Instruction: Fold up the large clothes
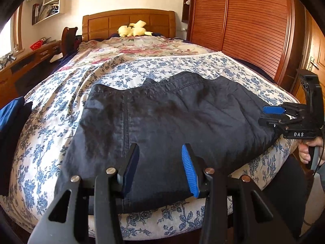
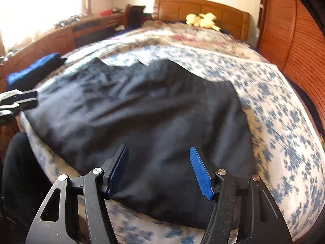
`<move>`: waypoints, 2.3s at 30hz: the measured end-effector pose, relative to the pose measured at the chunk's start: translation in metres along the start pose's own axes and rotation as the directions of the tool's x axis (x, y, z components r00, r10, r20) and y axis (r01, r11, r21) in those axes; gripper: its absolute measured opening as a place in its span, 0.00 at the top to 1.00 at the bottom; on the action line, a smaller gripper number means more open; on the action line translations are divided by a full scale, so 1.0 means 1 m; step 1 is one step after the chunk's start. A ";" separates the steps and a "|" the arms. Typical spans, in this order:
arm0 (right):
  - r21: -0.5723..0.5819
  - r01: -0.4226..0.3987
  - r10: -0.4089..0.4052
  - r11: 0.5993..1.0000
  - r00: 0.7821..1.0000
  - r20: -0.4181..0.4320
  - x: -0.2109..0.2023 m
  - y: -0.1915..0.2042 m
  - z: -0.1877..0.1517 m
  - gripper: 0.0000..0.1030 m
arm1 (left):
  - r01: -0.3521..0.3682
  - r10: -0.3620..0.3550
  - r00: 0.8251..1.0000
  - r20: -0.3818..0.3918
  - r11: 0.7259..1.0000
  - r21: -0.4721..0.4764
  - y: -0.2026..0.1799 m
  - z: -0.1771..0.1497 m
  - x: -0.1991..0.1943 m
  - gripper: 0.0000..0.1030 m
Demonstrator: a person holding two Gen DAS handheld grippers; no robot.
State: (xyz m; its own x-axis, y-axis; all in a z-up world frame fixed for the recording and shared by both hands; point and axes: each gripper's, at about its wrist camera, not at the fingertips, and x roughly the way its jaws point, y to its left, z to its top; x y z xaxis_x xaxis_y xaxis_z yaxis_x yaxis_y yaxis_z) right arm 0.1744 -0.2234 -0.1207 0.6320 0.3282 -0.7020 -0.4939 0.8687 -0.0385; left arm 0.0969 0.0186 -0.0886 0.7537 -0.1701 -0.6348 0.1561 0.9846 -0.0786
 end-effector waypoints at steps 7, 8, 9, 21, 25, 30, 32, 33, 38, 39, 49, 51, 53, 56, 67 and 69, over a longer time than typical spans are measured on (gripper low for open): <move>-0.045 -0.102 0.103 0.994 0.995 0.014 0.011 0.050 0.017 0.38 | -0.020 0.020 1.000 0.009 1.000 -0.014 0.014 -0.004 -0.011 0.59; -0.049 -0.109 0.110 0.993 0.994 0.011 0.015 0.055 0.018 0.38 | -0.022 0.022 1.000 0.010 1.000 -0.020 0.018 -0.006 -0.014 0.59; -0.052 -0.112 0.113 0.992 0.994 0.006 0.019 0.060 0.019 0.38 | -0.023 0.023 1.000 0.011 0.999 -0.027 0.022 -0.008 -0.016 0.59; -0.018 -0.146 0.145 0.989 0.988 -0.054 0.051 0.062 0.000 0.37 | -0.115 0.112 0.993 -0.032 0.985 -0.126 0.082 -0.042 -0.028 0.59; -0.015 -0.133 0.133 0.991 0.990 -0.041 0.051 0.064 -0.004 0.37 | -0.150 0.143 0.988 -0.052 0.977 -0.151 0.094 -0.051 -0.028 0.59; -0.008 -0.135 0.134 0.991 0.990 -0.029 0.050 0.063 -0.006 0.36 | -0.171 0.159 0.984 -0.084 0.971 -0.168 0.100 -0.057 -0.022 0.59; -0.003 -0.140 0.139 0.990 0.990 -0.030 0.050 0.062 -0.006 0.36 | -0.173 0.157 0.982 -0.100 0.970 -0.169 0.101 -0.059 -0.017 0.59; -0.003 -0.141 0.141 0.990 0.990 -0.030 0.050 0.061 -0.006 0.36 | -0.175 0.158 0.981 -0.109 0.971 -0.166 0.100 -0.060 -0.015 0.59; -0.002 -0.142 0.142 0.990 0.990 -0.018 0.050 0.060 -0.008 0.36 | -0.171 0.148 0.979 -0.139 0.971 -0.167 0.100 -0.067 -0.007 0.59; -0.001 -0.143 0.143 0.990 0.990 -0.015 0.050 0.061 -0.009 0.36 | -0.169 0.145 0.979 -0.141 0.971 -0.172 0.100 -0.068 -0.006 0.59; 0.000 -0.140 0.140 0.990 0.990 0.000 0.049 0.060 -0.011 0.36 | -0.152 0.127 0.985 -0.121 0.960 -0.233 0.102 -0.076 -0.007 0.59; 0.001 -0.139 0.139 0.990 0.990 0.002 0.049 0.061 -0.011 0.36 | -0.148 0.121 0.985 -0.119 0.958 -0.246 0.103 -0.076 -0.008 0.59; 0.002 -0.139 0.139 0.990 0.990 0.007 0.049 0.061 -0.011 0.36 | -0.142 0.115 0.987 -0.116 0.956 -0.257 0.103 -0.077 -0.008 0.59; 0.003 -0.139 0.139 0.990 0.990 0.008 0.049 0.061 -0.012 0.36 | -0.141 0.113 0.986 -0.120 0.956 -0.258 0.103 -0.075 -0.007 0.60; 0.018 -0.149 0.149 0.989 0.989 -0.001 0.044 0.058 -0.008 0.36 | -0.056 0.057 0.998 0.008 0.993 -0.108 0.055 0.002 -0.036 0.92; 0.013 -0.145 0.145 0.989 0.989 -0.006 0.036 0.053 -0.004 0.36 | -0.034 0.038 0.998 0.049 0.997 -0.070 0.037 0.024 -0.042 0.93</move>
State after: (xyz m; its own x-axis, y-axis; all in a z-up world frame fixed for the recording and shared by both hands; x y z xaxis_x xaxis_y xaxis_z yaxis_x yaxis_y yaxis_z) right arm 0.1689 -0.1671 -0.1504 0.5501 0.4481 -0.7047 -0.5722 0.8168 0.0728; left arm 0.0861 0.0609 -0.0466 0.7894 -0.1348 -0.5989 0.0850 0.9902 -0.1108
